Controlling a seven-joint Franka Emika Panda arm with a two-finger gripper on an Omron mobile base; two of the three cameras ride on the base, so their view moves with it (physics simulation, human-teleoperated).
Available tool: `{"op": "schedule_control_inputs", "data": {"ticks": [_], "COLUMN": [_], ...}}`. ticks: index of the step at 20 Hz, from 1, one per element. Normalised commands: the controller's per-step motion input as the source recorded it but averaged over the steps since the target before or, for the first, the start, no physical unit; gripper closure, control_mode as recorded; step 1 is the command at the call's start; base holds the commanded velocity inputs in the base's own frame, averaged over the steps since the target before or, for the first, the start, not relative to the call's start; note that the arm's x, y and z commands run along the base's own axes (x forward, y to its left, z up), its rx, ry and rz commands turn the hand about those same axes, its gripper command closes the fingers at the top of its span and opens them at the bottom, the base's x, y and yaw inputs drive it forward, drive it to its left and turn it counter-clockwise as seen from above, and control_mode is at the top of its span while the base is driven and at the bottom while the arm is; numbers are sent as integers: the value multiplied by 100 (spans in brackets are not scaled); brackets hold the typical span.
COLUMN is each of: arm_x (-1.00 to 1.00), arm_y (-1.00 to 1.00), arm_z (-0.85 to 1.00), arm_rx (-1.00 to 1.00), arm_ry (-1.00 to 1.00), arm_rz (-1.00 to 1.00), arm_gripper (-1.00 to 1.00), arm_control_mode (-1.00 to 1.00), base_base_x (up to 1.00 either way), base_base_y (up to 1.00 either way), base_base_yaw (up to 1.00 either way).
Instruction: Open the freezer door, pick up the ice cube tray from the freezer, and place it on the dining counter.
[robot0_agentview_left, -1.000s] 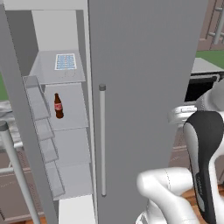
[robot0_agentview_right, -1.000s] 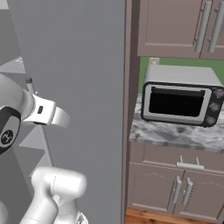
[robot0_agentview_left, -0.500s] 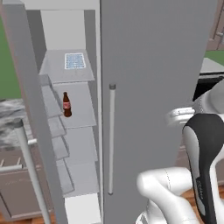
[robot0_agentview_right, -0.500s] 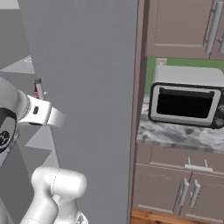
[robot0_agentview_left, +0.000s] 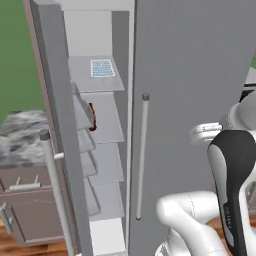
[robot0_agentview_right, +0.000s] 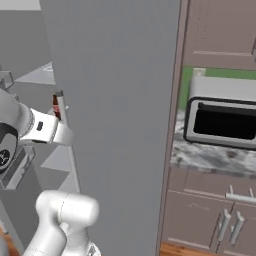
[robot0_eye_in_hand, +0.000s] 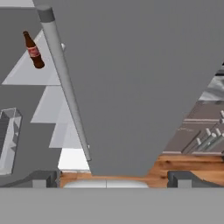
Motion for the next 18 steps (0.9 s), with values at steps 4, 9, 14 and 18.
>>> {"op": "schedule_control_inputs", "data": {"ticks": [4,9,14,18], "arm_x": [0,0,0,0], "arm_y": [0,0,0,0], "arm_z": [0,0,0,0], "arm_rx": [0,0,0,0], "arm_ry": [0,0,0,0], "arm_rz": [0,0,0,0], "arm_gripper": [-100,-100,-100,-100], "arm_control_mode": [100,100,100,100], "base_base_x": [0,2,18,38], "base_base_y": [42,47,44,17], "base_base_yaw": [19,33,35,22]}}
